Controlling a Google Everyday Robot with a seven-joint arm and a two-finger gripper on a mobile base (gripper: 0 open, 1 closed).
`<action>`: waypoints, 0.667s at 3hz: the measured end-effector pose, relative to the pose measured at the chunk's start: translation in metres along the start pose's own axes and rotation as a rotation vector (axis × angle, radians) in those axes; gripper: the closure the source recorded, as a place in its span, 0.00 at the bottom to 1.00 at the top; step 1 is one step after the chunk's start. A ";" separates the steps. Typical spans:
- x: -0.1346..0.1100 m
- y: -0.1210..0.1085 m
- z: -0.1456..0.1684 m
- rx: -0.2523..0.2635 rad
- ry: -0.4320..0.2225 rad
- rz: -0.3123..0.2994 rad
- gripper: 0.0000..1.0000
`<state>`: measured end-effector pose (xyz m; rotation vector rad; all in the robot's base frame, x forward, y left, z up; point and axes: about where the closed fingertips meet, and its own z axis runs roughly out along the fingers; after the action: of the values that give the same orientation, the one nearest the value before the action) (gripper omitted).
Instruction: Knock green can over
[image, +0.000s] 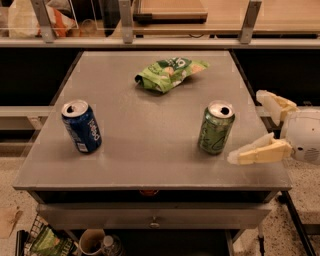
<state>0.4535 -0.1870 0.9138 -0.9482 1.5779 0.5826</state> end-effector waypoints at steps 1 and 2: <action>0.005 -0.007 0.021 0.000 -0.041 0.003 0.00; 0.010 -0.017 0.038 -0.005 -0.069 0.011 0.00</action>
Offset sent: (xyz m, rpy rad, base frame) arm 0.0577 0.0208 -0.0276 0.1012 -0.0352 0.0099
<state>0.4886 -0.1689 0.8974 -0.9136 1.5216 0.6209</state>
